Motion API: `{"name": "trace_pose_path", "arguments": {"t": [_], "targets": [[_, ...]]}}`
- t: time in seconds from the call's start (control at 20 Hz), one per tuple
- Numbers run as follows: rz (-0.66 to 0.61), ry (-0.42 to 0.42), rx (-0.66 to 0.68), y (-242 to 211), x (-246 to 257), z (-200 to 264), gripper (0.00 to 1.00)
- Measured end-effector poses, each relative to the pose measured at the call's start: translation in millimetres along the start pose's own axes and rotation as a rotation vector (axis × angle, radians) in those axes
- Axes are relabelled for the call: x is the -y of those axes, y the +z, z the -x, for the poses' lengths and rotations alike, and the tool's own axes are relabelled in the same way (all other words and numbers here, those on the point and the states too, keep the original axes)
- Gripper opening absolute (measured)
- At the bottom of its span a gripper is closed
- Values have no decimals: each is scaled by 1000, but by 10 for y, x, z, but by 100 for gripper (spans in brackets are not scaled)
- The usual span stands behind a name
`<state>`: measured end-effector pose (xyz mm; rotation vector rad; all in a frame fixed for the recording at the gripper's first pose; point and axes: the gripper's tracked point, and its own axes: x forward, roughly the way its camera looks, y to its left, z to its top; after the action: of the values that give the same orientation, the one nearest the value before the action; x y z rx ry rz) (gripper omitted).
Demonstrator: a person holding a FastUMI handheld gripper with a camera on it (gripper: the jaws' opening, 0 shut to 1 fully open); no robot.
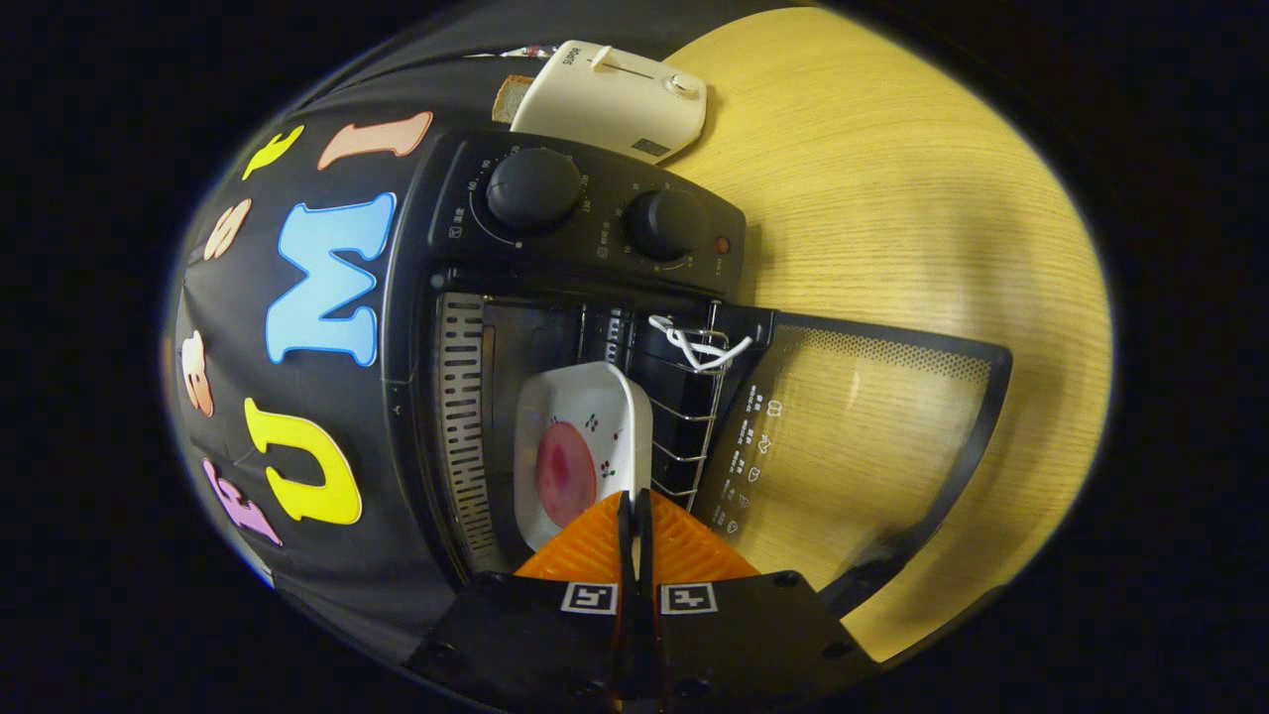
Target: Open the toaster oven, put the food inside, and close the toaster oven door.
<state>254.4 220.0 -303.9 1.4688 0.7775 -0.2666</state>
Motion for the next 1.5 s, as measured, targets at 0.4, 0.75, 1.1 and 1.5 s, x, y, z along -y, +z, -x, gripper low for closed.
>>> {"name": "trace_pose_path", "arguments": {"t": [0.4,0.75,1.1,1.5], "targets": [[-59,0,32,-43,-101,-178,3],[-22,57,-40,-252,-217,-50,34],[178,90,-120,-498,-210,355,97],[642,102,-175,-724,25,889,97]]}}
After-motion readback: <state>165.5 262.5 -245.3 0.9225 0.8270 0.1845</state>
